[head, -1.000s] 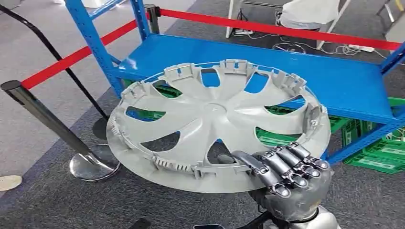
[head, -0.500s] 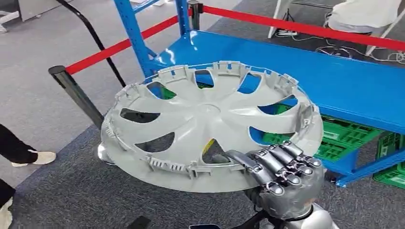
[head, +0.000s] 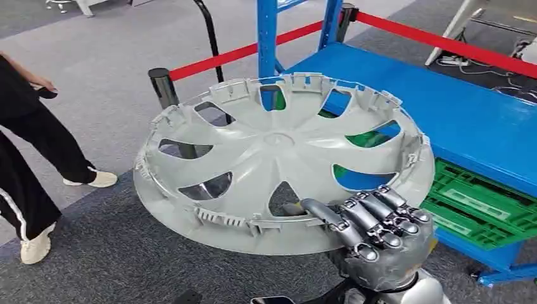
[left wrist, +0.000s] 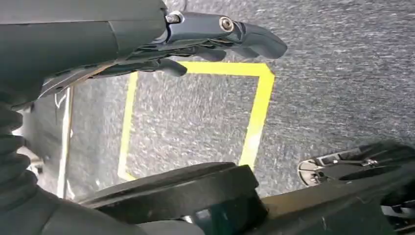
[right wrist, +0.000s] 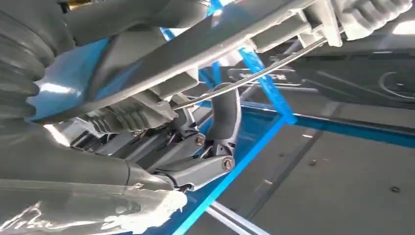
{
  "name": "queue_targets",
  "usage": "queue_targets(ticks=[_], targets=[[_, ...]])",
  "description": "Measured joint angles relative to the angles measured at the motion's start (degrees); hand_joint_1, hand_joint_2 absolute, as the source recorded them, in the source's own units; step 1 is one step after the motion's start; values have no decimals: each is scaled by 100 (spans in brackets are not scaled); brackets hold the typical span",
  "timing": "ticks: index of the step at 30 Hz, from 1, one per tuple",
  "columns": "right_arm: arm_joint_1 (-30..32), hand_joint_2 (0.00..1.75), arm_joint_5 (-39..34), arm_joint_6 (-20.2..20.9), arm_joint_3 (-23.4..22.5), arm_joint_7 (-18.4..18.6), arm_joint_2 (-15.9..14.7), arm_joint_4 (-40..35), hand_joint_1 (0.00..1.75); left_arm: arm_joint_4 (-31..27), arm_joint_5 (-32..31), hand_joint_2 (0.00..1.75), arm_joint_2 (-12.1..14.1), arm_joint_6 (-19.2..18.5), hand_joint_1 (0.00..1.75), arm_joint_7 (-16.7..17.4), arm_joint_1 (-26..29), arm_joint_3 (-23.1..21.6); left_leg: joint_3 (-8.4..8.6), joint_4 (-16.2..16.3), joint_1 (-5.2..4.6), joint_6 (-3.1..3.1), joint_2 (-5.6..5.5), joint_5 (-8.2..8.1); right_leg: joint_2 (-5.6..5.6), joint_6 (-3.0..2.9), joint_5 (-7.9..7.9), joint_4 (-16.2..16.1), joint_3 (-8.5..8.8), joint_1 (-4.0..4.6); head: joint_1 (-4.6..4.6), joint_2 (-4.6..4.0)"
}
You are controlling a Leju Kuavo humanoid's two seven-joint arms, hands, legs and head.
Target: Take the parts from the cabinet and place them on the table.
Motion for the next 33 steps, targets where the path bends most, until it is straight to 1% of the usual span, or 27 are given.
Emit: queue_targets(ticks=[1,2,3,6,7,8,9,10,11,12,13,14,16,17,18,19,22,23,24,25,26,27,28,30,31,32,33], targets=[[-1,175,2,0,-2,-5,11,0,175,0,0,175,-2,-7,0,0,-2,0,5,4,7,-18,-82,5,155,4,259,-551,259,-29,4,0],[-1,175,4,0,-4,-9,18,0,175,0,0,175,-2,-9,0,0,-9,0,-20,12,-2,-59,-144,7,531,9,245,-848,394,-80,4,0],[0,175,13,0,-4,-9,29,0,175,0,-2,175,2,-9,0,0,-24,-2,-72,58,-15,-97,-224,11,543,2,238,-940,461,-106,-9,0],[3,175,17,0,-4,-11,53,0,175,0,0,175,7,-9,0,0,-17,-2,-147,13,55,-222,-377,95,393,-73,276,-897,404,-37,-16,0],[-3,175,22,0,-4,-11,64,0,175,0,0,175,15,-11,0,0,-19,-2,-163,31,68,-244,-418,73,290,-132,311,-953,428,-91,6,0],[-5,175,26,0,0,-11,83,0,175,0,0,175,9,-13,0,0,-18,-2,-219,179,14,-273,-85,-52,219,-161,315,-965,442,-69,-44,0],[-5,175,28,0,0,-2,103,0,175,0,-2,175,4,-28,0,0,-26,-2,-373,504,8,-298,134,-264,148,-207,316,-967,441,-61,-112,0],[0,175,31,0,0,6,111,0,175,0,0,175,11,-29,0,0,-45,0,-584,958,14,-321,260,-491,58,-211,318,-967,438,-47,-98,0],[-1,175,31,0,0,9,114,0,175,0,0,175,18,-31,0,0,-70,-2,-775,1382,14,-334,320,-671,-35,-213,317,-967,430,-40,-98,0],[1,175,31,0,4,15,114,0,175,0,0,175,20,-31,0,0,-81,-2,-902,1680,16,-342,343,-760,-125,-218,313,-966,427,-38,-103,0],[1,175,31,0,4,15,114,2,175,0,0,175,24,-31,0,0,-84,-2,-901,1720,20,-348,351,-718,-212,-218,313,-966,426,-39,-96,0],[0,175,31,0,4,15,114,2,175,0,0,175,24,-31,0,0,-79,-2,-779,1534,30,-352,361,-563,-291,-217,312,-966,424,-39,-105,0],[-6,175,31,0,7,15,120,2,175,0,-2,175,33,-48,0,0,-54,-2,-292,692,52,-356,471,-137,-427,-196,301,-965,435,-44,-103,0],[-13,175,31,0,11,15,133,2,175,0,-2,175,41,-57,0,17,-35,0,-33,254,55,-364,679,-3,-482,-168,293,-960,446,-43,-98,0],[-16,175,39,0,15,13,144,0,175,0,-2,175,37,-72,0,17,-39,2,19,58,-24,-358,824,-95,-518,-110,269,-924,416,17,-124,0],[-26,175,42,0,15,11,147,2,175,0,-4,175,35,-85,0,17,-45,2,-23,65,-8,-231,751,-66,-574,-88,276,-936,407,30,-112,0],[-81,175,44,0,15,-40,168,20,175,0,-9,175,37,-111,0,7,-10,2,-48,47,-23,-121,555,-44,-755,-30,267,-971,465,5,-109,0],[-101,175,44,0,13,-70,188,20,175,0,-7,175,37,-111,0,4,-5,2,-32,36,3,-85,505,-30,-570,13,176,-887,418,-24,-92,0],[-109,175,48,0,9,-94,210,22,175,0,-15,175,42,-111,0,4,-14,2,-27,37,10,-55,447,-23,-313,18,3,-637,321,-22,-85,0],[-115,175,48,0,2,-114,212,22,175,0,-22,175,42,-111,0,7,-15,2,-32,37,10,-23,399,-15,-155,12,-217,-180,108,-21,-55,0],[-118,175,48,0,2,-123,216,24,175,0,-22,175,42,-116,0,7,-8,4,-41,37,7,-7,328,-9,-81,9,-421,331,-139,-20,-48,0],[-118,175,46,0,2,-133,225,33,175,0,-24,175,42,-118,0,7,-8,4,-46,38,-1,4,257,-4,-48,4,-538,713,-337,-15,-53,0],[-117,175,44,0,2,-138,234,39,175,0,-24,175,42,-124,0,7,-7,4,-47,38,-5,8,172,-1,-38,-7,-532,880,-445,-9,-50,0],[-125,175,44,0,2,-153,247,42,175,0,-24,175,42,-129,0,7,-5,4,-44,39,-5,6,2,8,-14,-53,-183,456,-272,-1,-48,0],[-143,175,46,0,2,-168,262,42,175,0,-24,175,39,-131,0,7,-8,4,-37,39,-5,-6,-93,16,58,-95,92,-76,-16,1,-50,0],[-168,175,50,0,2,-181,282,42,175,0,-28,175,35,-133,0,7,-15,4,-35,39,0,-16,-170,23,243,-135,297,-575,238,2,-48,0],[-187,175,50,0,2,-195,293,44,175,0,-33,175,20,-136,0,7,-19,4,-58,55,-9,-38,-222,25,536,-179,302,-848,348,0,-53,0]])
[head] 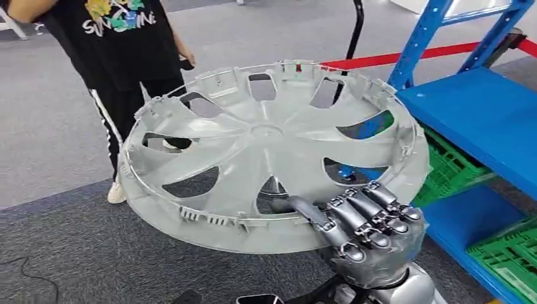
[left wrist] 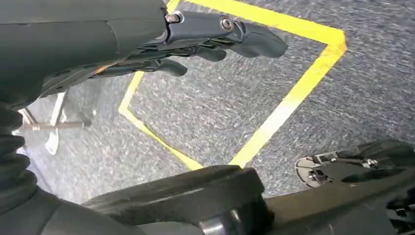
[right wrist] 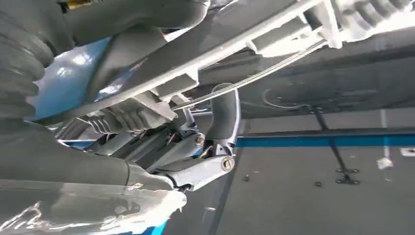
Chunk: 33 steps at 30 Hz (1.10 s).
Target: Take the parts from the cabinet and place them on the table.
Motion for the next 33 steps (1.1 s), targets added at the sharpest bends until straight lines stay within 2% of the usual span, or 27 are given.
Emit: queue_targets(ticks=[1,2,4,5,6,7,9,10,11,12,13,14,15,16,17,19,20,21,22,23,25,26,27,29,30,31,33], targets=[[-8,175,2,0,0,-7,19,6,175,0,-13,175,0,0,0,0,-16,0,-39,18,6,-36,-75,4,-54,51,-17,-97,97,-24,-2,0],[-11,175,4,0,2,-11,44,11,175,0,-15,175,2,0,0,0,-11,0,-75,6,39,-84,-124,33,-93,67,0,-90,72,10,-4,0],[-13,175,2,0,2,-9,50,13,175,0,-20,175,2,0,0,2,-12,-2,-82,-54,71,-176,-249,89,-210,16,55,-176,111,30,0,0],[-14,175,2,0,2,-9,66,15,175,0,-31,175,2,0,0,13,-12,-2,-85,-10,68,-167,-76,56,-310,1,101,-251,157,-11,-2,0],[-12,175,5,0,2,-9,85,15,175,0,-35,175,0,2,0,26,-15,-2,-158,133,22,-203,250,-73,-361,-12,108,-286,178,-4,-34,0],[-11,175,4,0,4,-6,94,15,175,0,-39,175,2,0,0,28,-25,0,-321,463,26,-242,412,-288,-448,-48,105,-286,181,-3,-42,0],[-11,175,4,0,4,-6,94,15,175,0,-39,175,11,2,0,28,-69,0,-748,1358,47,-308,533,-692,-653,-57,94,-286,174,-8,-37,0],[-5,175,2,0,4,-2,94,20,175,-2,-37,175,18,2,0,28,-82,0,-853,1597,72,-335,552,-743,-750,-55,88,-286,172,-15,-37,0],[-5,175,0,0,4,0,94,20,175,0,-37,175,20,2,0,28,-84,0,-823,1572,100,-363,567,-664,-833,-41,79,-285,173,-25,-35,0],[-5,175,0,0,4,0,96,20,175,0,-41,175,24,0,0,35,-80,0,-693,1351,129,-392,587,-490,-904,-24,73,-281,176,-36,-39,0],[-8,175,0,0,7,0,98,20,175,0,-52,175,29,-2,0,48,-72,0,-437,896,164,-424,647,-244,-980,13,55,-271,189,-55,-35,0],[-12,175,2,0,7,0,105,20,175,0,-61,175,31,-6,0,70,-63,0,-181,452,192,-466,796,-52,-1037,56,32,-245,199,-72,-37,0],[-12,175,2,0,9,2,107,20,175,0,-66,175,24,-9,0,85,-54,0,1,146,192,-517,1067,-14,-1096,127,-8,-200,167,-36,-50,0],[-24,175,0,0,7,4,107,17,175,0,-81,175,20,-26,0,85,-60,-2,7,18,167,-389,1001,-63,-1133,172,-64,-89,111,-17,-55,0],[-22,175,4,0,11,7,116,20,175,0,-79,175,18,-33,0,85,-46,-2,-37,74,146,-289,945,-63,-1183,192,-56,-118,159,-28,-17,0],[-24,175,4,0,11,9,116,24,175,0,-87,175,24,-35,0,85,-25,-2,-71,91,121,-208,805,-80,-1319,217,-71,-130,197,-49,-9,0],[-27,175,2,0,11,11,118,24,175,-2,-87,175,26,-35,0,85,-32,-2,-59,89,116,-148,726,-67,-1367,256,-104,-126,194,-80,-13,0],[-42,175,4,0,11,9,120,24,175,-2,-94,175,18,-35,0,85,-36,-2,-53,85,123,-110,674,-65,-1073,277,-243,10,140,-112,-2,0],[-44,175,4,0,11,11,120,24,175,-2,-98,175,20,-35,0,87,-44,-4,-53,85,122,-84,624,-66,-811,253,-432,347,-7,-109,4,0],[-39,175,4,0,11,11,120,24,175,-2,-98,175,20,-37,0,87,-39,-2,-57,85,117,-57,566,-60,-663,236,-654,856,-259,-91,46,0],[-34,175,2,0,11,11,120,24,175,0,-98,175,20,-37,0,87,-33,-4,-60,85,89,-27,418,-66,-576,203,-899,1682,-718,-76,48,0],[-27,175,2,0,11,13,120,26,175,0,-98,175,20,-42,0,85,-32,-4,-56,86,79,-27,330,-66,-572,180,-828,1744,-795,-72,50,0],[-28,175,2,0,11,18,120,26,175,0,-98,175,20,-41,0,87,-32,-4,-51,87,77,-27,243,-66,-566,160,-646,1563,-749,-69,48,0],[-31,175,2,0,11,15,120,26,175,0,-98,175,18,-41,0,85,-37,-4,-29,89,88,-33,65,-68,-486,119,-132,682,-364,-75,50,0],[-31,175,2,0,11,15,120,26,175,0,-98,175,9,-46,0,85,-43,-4,-24,91,102,-57,-9,-75,-245,130,61,231,-161,-103,50,0],[-32,175,0,0,11,15,120,26,175,-2,-98,175,9,-48,0,85,-45,-6,-53,99,92,-101,-68,-68,79,157,-29,122,-107,-140,48,0],[-26,175,2,0,11,13,122,26,175,0,-100,175,11,-57,0,85,-55,-7,-137,106,148,-191,-176,-31,32,187,-22,44,-71,-108,44,0]])
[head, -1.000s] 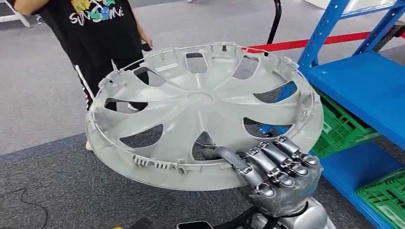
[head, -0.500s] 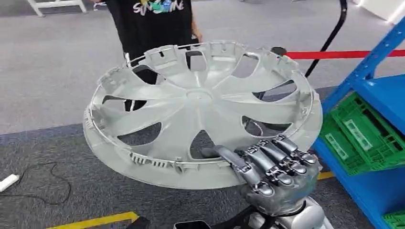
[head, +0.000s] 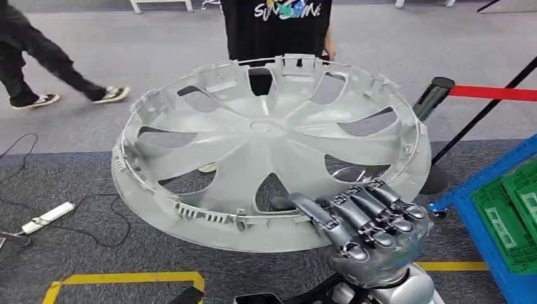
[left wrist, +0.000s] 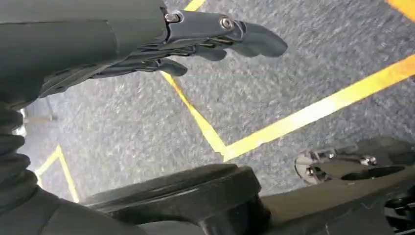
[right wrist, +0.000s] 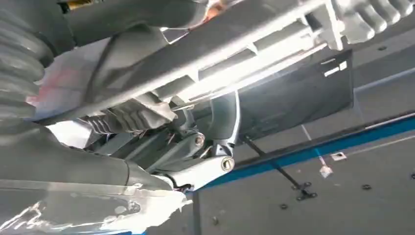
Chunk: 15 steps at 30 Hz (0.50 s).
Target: Take the parts from the cabinet and place them on the table.
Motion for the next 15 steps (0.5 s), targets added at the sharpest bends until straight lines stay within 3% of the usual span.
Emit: queue_targets(ticks=[2,3,4,5,7,8,9,10,11,12,13,14,15], targets=[[-6,175,-2,0,0,-4,2,0,175,0,0,175,-2,0,0,0,2,0,-18,-48,41,-93,-139,43,-114,-49,19,5,0,27,-2,0],[-10,175,-2,0,2,-11,13,0,175,0,0,175,-7,0,0,0,3,0,-27,-15,39,-100,-13,9,-225,-97,45,-40,25,1,-2,0],[-9,175,4,0,2,-13,20,0,175,0,0,175,-11,0,0,0,3,2,-101,152,-31,-103,389,-116,-302,-129,47,-64,44,20,-42,0],[-8,175,4,0,2,-13,20,0,175,0,-4,175,-9,0,0,0,-8,0,-282,518,-52,-117,611,-339,-395,-172,48,-67,46,44,-57,0],[2,175,2,0,2,-13,20,0,175,-2,-2,175,7,2,0,0,-48,2,-678,1389,-55,-118,726,-734,-609,-203,34,-66,42,87,-55,0],[3,175,0,0,0,-13,20,0,175,-2,-2,175,7,0,0,0,-61,2,-774,1634,-56,-110,730,-793,-703,-208,31,-66,42,101,-50,0],[3,175,-2,0,2,-13,20,0,175,-2,-2,175,9,2,0,0,-62,2,-742,1619,-59,-100,732,-724,-786,-210,30,-66,42,109,-55,0],[1,175,-2,0,2,-13,20,0,175,-2,-2,175,9,0,0,0,-52,2,-573,1350,-67,-80,745,-529,-876,-212,28,-65,43,118,-55,0],[-2,175,-2,0,2,-13,20,0,175,-2,-4,175,9,0,0,0,-37,2,-339,945,-84,-56,786,-318,-942,-211,27,-65,49,121,-52,0],[-5,175,-2,0,2,-13,20,0,175,-2,-7,175,11,0,0,0,-18,2,-56,460,-117,-21,930,-119,-1001,-207,24,-65,59,122,-52,0],[-4,175,0,0,2,-13,20,0,175,-2,-7,175,13,0,0,2,6,2,134,146,-168,15,1218,-55,-1039,-194,18,-64,60,136,-57,0],[-1,175,0,0,0,-13,20,0,175,-2,-11,175,20,0,0,2,0,2,183,-60,-213,35,1242,-109,-1097,-163,1,-20,31,182,-59,0],[3,175,0,0,0,-13,22,0,175,-2,-13,175,20,-4,0,2,-1,2,139,-29,-207,77,1194,-83,-1159,-131,22,-45,28,182,-30,0]])
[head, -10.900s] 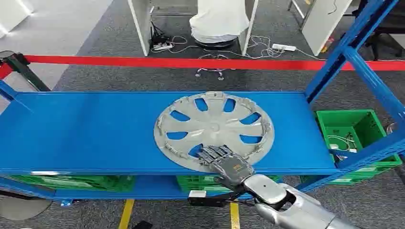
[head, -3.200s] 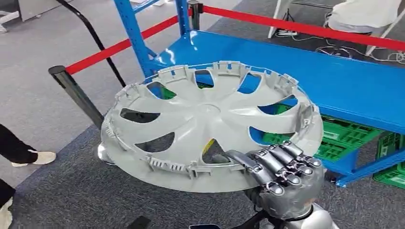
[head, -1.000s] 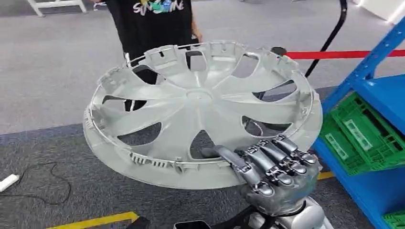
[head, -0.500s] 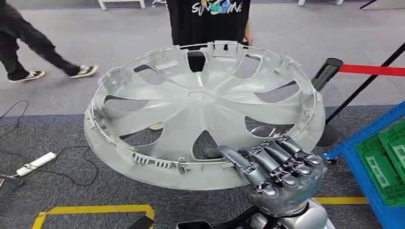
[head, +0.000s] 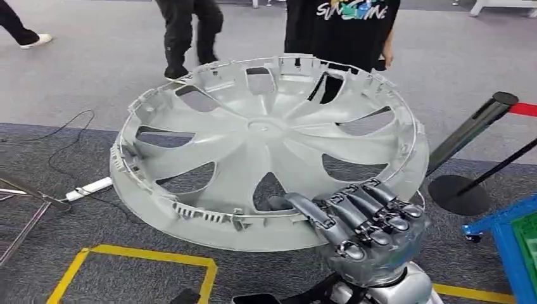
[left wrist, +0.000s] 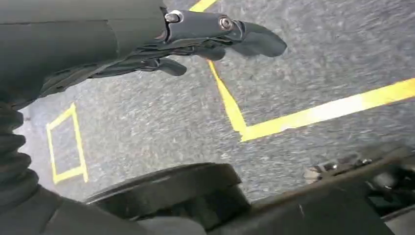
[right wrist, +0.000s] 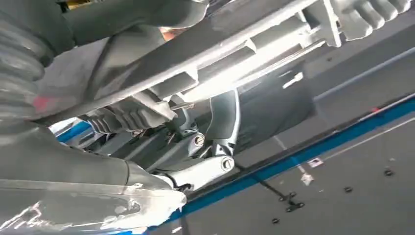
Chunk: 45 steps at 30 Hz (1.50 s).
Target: Take the parts from the cabinet and place them on the table.
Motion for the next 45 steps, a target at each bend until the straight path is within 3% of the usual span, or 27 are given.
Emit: queue_targets(ticks=[3,5,7,9,10,12,13,14,18,20,21,23,24,25,27,29,33,34,35,36,38,39,40,42,43,44,45], targets=[[-6,175,-2,0,0,-7,2,0,175,0,4,175,-11,0,0,0,30,0,-11,-44,29,85,-214,50,-168,70,-36,-12,15,0,-18,0],[-6,175,2,0,-4,-11,7,0,175,0,0,175,-15,0,0,0,15,0,-3,-54,71,130,-314,63,348,136,-315,417,-152,-43,20,0],[6,175,0,0,-9,-11,7,0,175,0,0,175,-17,0,0,0,23,0,-19,-52,75,153,-450,75,519,166,-725,1376,-603,-55,59,0],[18,175,-2,0,-9,-9,7,7,175,2,2,175,-17,-4,0,0,25,0,-22,-52,76,157,-598,86,544,177,-763,1766,-828,-56,59,0],[16,175,-4,0,-9,-9,7,11,175,2,2,175,-17,-6,0,0,27,0,-20,-50,81,149,-688,91,548,173,-592,1569,-745,-59,55,0],[13,175,-4,0,-9,-9,7,11,175,2,2,175,-24,-9,0,0,23,0,-9,-46,102,121,-860,103,658,166,-103,668,-305,-91,55,0],[13,175,-4,0,-9,-9,7,11,175,2,2,175,-26,-9,0,0,14,0,-14,-45,116,80,-942,107,960,186,60,157,-47,-140,59,0],[15,175,-7,0,-9,-9,7,11,175,2,0,175,-24,-7,0,0,0,0,-56,-14,85,34,-1011,105,1196,182,-29,-18,20,-174,59,0],[11,175,-7,0,-7,-7,13,13,175,2,2,175,-24,-9,0,0,9,0,-157,-80,161,-129,-1259,215,942,27,40,-29,32,-130,55,0],[3,175,0,0,-2,-9,18,13,175,2,2,175,-35,-9,0,0,7,0,-279,218,105,-150,-702,-26,780,-49,68,-75,54,-125,-24,0],[7,175,-2,0,-2,-7,17,13,175,2,2,175,-28,-9,0,0,-2,2,-456,605,105,-165,-569,-247,696,-81,66,-78,50,-104,-18,0],[8,175,-2,0,-2,2,17,20,175,0,2,175,-22,-4,0,0,-44,2,-812,1418,105,-172,-473,-587,497,-97,55,-78,48,-76,-20,0],[8,175,-4,0,0,2,17,26,175,0,4,175,-20,-4,0,0,-52,2,-873,1584,104,-167,-469,-609,406,-103,51,-77,48,-65,-22,0],[6,175,-4,0,7,4,17,39,175,0,4,175,-17,-4,0,0,-49,2,-806,1506,104,-156,-462,-504,324,-107,47,-77,49,-58,-24,0],[-10,175,-4,0,15,9,17,46,175,0,0,175,-15,-4,0,0,-18,2,-396,797,89,-115,-399,-81,187,-101,42,-77,57,-50,-22,0],[-38,175,-2,0,35,18,20,46,175,0,0,175,-11,-2,0,9,18,4,-5,102,3,-51,95,103,95,-66,20,-62,57,-4,-26,0],[-51,175,-2,0,42,37,22,52,175,2,-11,175,-18,-15,0,9,33,2,-35,-58,-24,95,-139,73,-196,37,5,-45,56,20,-7,0],[-56,175,-2,0,44,44,22,52,175,2,-11,175,-24,-17,0,9,32,4,-3,-85,29,126,-218,101,-113,94,-54,-9,23,-7,-20,0],[-64,175,-2,0,44,44,24,55,175,2,-22,175,-26,-15,0,9,28,4,1,-85,45,132,-279,103,230,137,-167,169,-31,-19,4,0],[-60,175,0,0,42,44,24,55,175,0,-35,175,-26,-15,0,24,16,2,0,-84,55,155,-334,109,418,157,-346,511,-191,-36,34,0],[-54,175,-2,0,42,44,24,59,175,2,-35,175,-24,-15,0,28,26,4,-12,-82,58,173,-476,113,535,177,-724,1447,-667,-45,68,0],[-40,175,-4,-2,42,42,24,63,175,2,-35,175,-26,-15,0,28,23,4,-12,-81,58,177,-556,117,542,177,-769,1709,-818,-47,65,0],[-29,175,-7,0,42,39,24,68,175,2,-35,175,-26,-17,0,28,23,4,-9,-80,63,175,-640,119,546,175,-677,1680,-826,-49,68,0],[-30,175,-9,0,42,31,26,74,175,2,-35,175,-31,-19,0,28,23,4,-1,-74,82,154,-821,128,587,174,-200,941,-478,-75,63,0],[-35,175,-9,-2,42,26,26,74,175,2,-35,175,-37,-20,0,28,17,4,7,-70,98,127,-904,129,706,188,52,380,-188,-108,68,0],[-44,175,-11,0,42,24,26,74,175,0,-35,175,-37,-20,0,28,13,4,-4,-62,107,90,-965,127,995,207,40,48,-26,-156,68,0],[-46,175,-11,-2,42,22,28,77,175,2,-37,175,-33,-18,0,28,-5,4,-62,4,82,46,-1036,124,1121,186,17,-46,52,-172,70,0]])
